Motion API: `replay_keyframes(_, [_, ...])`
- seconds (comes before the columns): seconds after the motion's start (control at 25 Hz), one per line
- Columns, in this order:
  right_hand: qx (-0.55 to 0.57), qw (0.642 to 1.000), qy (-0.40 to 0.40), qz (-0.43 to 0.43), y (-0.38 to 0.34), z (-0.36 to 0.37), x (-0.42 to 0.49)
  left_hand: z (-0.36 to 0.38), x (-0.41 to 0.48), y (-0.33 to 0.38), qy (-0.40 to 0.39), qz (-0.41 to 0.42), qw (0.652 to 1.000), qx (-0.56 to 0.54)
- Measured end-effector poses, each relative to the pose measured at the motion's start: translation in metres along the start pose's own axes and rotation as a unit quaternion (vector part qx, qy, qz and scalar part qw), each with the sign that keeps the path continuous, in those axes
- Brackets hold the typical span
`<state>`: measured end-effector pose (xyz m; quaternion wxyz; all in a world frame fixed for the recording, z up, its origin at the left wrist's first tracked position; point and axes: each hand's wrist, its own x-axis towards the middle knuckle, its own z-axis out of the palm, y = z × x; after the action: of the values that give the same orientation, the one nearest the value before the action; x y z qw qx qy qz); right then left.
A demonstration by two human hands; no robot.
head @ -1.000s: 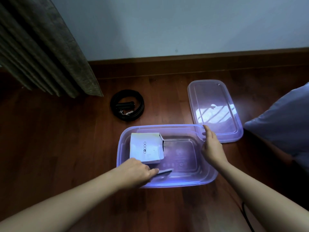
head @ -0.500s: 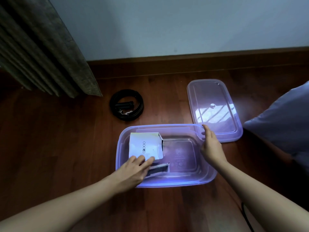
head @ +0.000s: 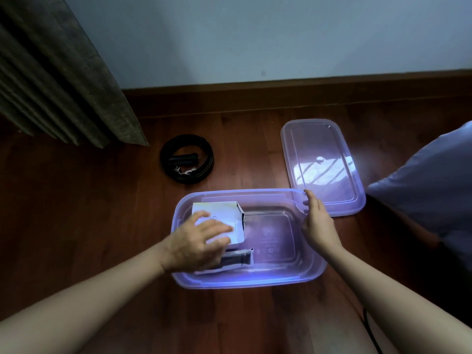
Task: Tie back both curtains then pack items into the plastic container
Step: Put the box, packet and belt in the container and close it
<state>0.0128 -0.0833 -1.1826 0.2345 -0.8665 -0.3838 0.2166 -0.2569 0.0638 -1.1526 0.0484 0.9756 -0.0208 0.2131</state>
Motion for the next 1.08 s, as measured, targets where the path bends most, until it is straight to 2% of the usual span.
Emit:
replay_keyframes(0.08, [-0.003, 1.000, 0.001, -0.002, 0.001, 0.000, 0.000, -0.007, 0.016, -0.027, 0.085, -0.104, 0.991, 0.009])
replay_keyframes(0.12, [-0.004, 1.000, 0.001, -0.002, 0.002, 0.000, 0.001, -0.009, 0.024, -0.044, 0.087, -0.188, 0.978, 0.028])
replay_keyframes(0.2, [-0.005, 1.000, 0.001, 0.000, 0.001, 0.000, 0.001, -0.006, 0.031, -0.082, 0.007, -0.387, 0.921, 0.039])
replay_keyframes(0.28, [-0.005, 1.000, 0.005, 0.003, 0.001, 0.000, 0.001, 0.000, 0.030, -0.112, -0.146, -0.496, 0.856, 0.007])
replay_keyframes(0.36, [-0.006, 1.000, 0.005, 0.004, 0.001, 0.000, 0.001, 0.006, 0.024, -0.126, -0.297, -0.481, 0.825, 0.019])
replay_keyframes(0.44, [-0.006, 1.000, 0.004, 0.003, 0.001, 0.000, 0.001, 0.015, 0.019, -0.128, -0.392, -0.429, 0.807, 0.102])
replay_keyframes(0.52, [-0.003, 1.000, 0.002, 0.006, 0.001, 0.000, 0.002, 0.020, 0.017, -0.124, -0.424, -0.375, 0.802, 0.194])
replay_keyframes(0.6, [-0.001, 1.000, 0.002, 0.007, 0.001, -0.001, 0.002, 0.023, 0.013, -0.123, -0.433, -0.330, 0.806, 0.232])
replay_keyframes(0.76, [0.002, 1.000, 0.002, 0.000, 0.001, -0.001, 0.000, 0.022, -0.001, -0.122, -0.406, -0.370, 0.823, 0.145])
replay_keyframes(0.84, [0.006, 1.000, 0.003, -0.001, 0.002, -0.001, 0.000, 0.019, -0.003, -0.119, -0.354, -0.391, 0.840, 0.126])
replay_keyframes(0.92, [0.011, 1.000, 0.003, 0.002, 0.002, -0.001, 0.001, 0.015, -0.002, -0.120, -0.249, -0.370, 0.885, 0.137])
replay_keyframes(1.08, [0.023, 1.000, 0.003, 0.009, 0.003, 0.000, 0.002, 0.004, 0.022, -0.114, -0.019, -0.224, 0.962, 0.157])
